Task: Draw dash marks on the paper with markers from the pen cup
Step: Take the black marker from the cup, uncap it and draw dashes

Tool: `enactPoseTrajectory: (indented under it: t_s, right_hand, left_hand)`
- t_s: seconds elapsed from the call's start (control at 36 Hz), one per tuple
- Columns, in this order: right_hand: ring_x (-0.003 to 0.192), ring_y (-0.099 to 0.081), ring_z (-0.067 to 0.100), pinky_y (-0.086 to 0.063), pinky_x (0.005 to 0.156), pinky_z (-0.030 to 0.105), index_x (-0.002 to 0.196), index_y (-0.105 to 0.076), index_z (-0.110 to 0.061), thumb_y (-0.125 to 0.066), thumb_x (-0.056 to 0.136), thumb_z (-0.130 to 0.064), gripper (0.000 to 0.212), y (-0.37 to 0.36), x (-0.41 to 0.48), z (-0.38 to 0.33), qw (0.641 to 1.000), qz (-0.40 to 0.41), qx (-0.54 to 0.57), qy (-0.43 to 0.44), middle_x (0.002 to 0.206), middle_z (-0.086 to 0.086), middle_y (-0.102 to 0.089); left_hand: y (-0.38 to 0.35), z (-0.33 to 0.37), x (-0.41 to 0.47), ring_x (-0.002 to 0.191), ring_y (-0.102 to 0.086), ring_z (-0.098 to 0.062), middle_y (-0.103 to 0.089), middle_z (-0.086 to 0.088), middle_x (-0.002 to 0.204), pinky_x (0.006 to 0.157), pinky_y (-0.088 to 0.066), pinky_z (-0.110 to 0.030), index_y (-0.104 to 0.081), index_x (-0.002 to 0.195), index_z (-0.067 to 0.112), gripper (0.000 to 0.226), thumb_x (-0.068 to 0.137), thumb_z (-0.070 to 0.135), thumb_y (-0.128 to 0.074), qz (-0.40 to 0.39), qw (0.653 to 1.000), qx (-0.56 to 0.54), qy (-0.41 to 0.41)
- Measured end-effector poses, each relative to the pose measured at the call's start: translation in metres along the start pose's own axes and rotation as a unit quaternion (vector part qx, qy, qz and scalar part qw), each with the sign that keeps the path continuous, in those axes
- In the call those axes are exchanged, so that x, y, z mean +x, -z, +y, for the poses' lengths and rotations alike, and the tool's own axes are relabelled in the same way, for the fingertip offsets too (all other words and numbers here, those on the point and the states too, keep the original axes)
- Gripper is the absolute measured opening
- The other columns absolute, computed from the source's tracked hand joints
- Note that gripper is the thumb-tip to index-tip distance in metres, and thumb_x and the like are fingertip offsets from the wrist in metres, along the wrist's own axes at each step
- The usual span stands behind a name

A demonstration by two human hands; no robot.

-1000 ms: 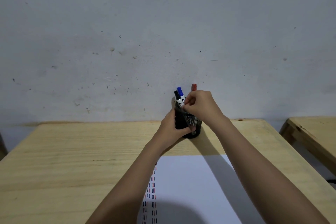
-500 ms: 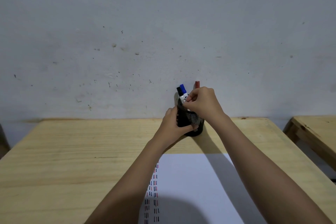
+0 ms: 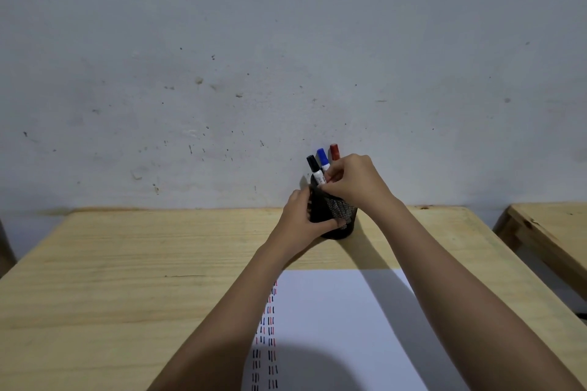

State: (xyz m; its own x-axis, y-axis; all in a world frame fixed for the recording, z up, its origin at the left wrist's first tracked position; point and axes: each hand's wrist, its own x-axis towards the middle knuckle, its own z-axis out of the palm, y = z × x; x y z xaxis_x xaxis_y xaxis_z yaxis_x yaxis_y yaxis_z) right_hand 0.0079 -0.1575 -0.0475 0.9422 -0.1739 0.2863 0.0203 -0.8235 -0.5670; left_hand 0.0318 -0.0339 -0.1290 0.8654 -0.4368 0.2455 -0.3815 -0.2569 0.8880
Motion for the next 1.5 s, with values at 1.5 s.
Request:
enactPoseTrajectory:
  t_s: [1.5]
  right_hand:
    - [0.058,-0.055,0.008,-0.051,0.056,0.012,0.076,-0.064,-0.01,-0.065,0.084,-0.009,0.008,0.031,-0.171,-0.048,0.757,0.019,0.646,-0.099,0.059,-0.002,-0.061]
  left_hand:
    - [0.073,0.1,-0.152,0.059,-0.065,-0.005,-0.067,0.0,0.065,0.069,-0.055,-0.017,-0.064,0.083,0.008,0.007,0.088,0.006,-0.06,0.157,0.965,-0.203,-0.045]
